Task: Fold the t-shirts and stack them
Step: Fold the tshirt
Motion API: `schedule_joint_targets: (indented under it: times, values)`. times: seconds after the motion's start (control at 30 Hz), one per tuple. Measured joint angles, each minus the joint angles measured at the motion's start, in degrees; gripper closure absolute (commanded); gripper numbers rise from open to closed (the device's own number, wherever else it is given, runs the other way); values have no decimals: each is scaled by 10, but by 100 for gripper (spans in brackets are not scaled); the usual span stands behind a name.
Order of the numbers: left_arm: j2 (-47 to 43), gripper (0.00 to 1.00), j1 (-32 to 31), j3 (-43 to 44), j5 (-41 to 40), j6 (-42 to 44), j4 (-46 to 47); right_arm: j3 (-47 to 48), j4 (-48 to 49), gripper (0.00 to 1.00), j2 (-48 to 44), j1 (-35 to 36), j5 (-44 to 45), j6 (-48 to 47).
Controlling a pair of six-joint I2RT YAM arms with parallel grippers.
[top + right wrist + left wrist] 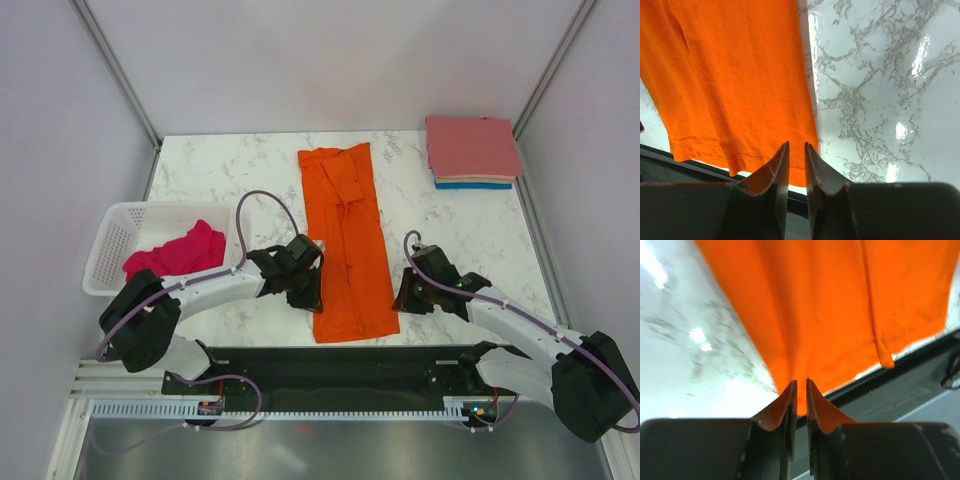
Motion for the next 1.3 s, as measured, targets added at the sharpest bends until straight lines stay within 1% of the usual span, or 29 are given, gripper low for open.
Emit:
schedule_joint_targets:
  times: [0.17, 0.23, 0.43, 0.53, 0.63, 0.8, 0.9, 1.0, 1.03, 1.07, 1.17, 1.3]
  values:
    - [54, 83, 71, 35, -15, 29, -13, 7, -8, 74, -4, 0, 4, 0]
    - [77, 84, 88, 56, -20, 47, -16, 9, -9, 74, -8, 0, 7, 0]
    - [170, 86, 111, 151, -28, 82, -5, 17, -9, 73, -6, 0, 15, 0]
    - [209, 86, 130, 163, -25, 85, -2, 30, -10, 72, 3, 0, 20, 0]
    - [223, 86, 153, 182, -23, 87, -10, 39, -11, 71, 5, 0, 26, -1]
    - [249, 86, 172, 220, -25, 100, -21, 40, -13, 70, 8, 0, 29, 0]
    - [258, 84, 181, 236, -25, 112, -24, 40, -13, 68, 9, 0, 29, 2]
    - [245, 78, 182, 228, -25, 116, -31, 33, -8, 64, 5, 2, 25, 14]
    - [231, 75, 181, 216, -25, 116, -34, 28, -8, 63, 1, 5, 24, 19]
    - [212, 74, 179, 199, -24, 116, -38, 21, -6, 63, -5, 8, 23, 26]
    - [130, 69, 165, 134, -9, 116, -49, -1, 1, 60, -25, 19, 19, 52]
    - [24, 67, 138, 46, 13, 110, -51, -38, 27, 59, -40, 43, 18, 93]
